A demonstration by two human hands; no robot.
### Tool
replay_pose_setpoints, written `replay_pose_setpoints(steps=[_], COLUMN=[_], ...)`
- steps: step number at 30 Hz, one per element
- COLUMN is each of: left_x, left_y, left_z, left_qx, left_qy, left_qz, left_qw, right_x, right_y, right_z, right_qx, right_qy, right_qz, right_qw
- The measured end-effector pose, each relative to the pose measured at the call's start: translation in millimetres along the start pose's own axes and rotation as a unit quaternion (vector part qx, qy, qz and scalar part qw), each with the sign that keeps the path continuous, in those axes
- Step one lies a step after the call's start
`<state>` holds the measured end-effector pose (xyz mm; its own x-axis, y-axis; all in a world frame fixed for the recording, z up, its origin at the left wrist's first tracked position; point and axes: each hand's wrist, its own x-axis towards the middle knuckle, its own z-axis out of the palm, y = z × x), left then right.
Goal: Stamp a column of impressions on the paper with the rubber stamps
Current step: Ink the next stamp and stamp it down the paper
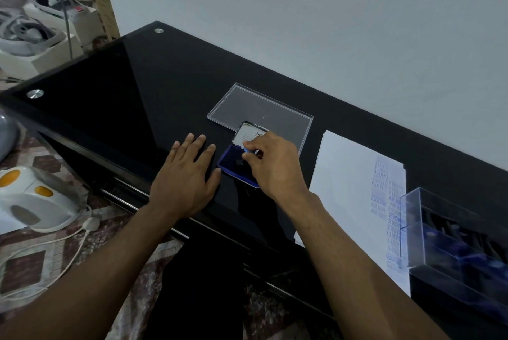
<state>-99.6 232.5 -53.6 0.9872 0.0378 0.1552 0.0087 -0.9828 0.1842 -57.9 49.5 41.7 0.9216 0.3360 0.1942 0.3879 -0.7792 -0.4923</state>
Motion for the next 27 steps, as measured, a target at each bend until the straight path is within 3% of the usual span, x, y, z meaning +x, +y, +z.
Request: replay_pose_setpoints(steps=[27], left_x=[0.1], left_y=[0.4], left_z=[-1.3], left_qx=[-0.007], left_qy=[-0.002], left_qz=[-0.001], left_qw=[1.0], right_x=[-0.9], right_y=[1.8], right_z=[0.1], right_qx=[-0.003], right_qy=[0.0], right_qz=[-0.004], right_qw=[1.0])
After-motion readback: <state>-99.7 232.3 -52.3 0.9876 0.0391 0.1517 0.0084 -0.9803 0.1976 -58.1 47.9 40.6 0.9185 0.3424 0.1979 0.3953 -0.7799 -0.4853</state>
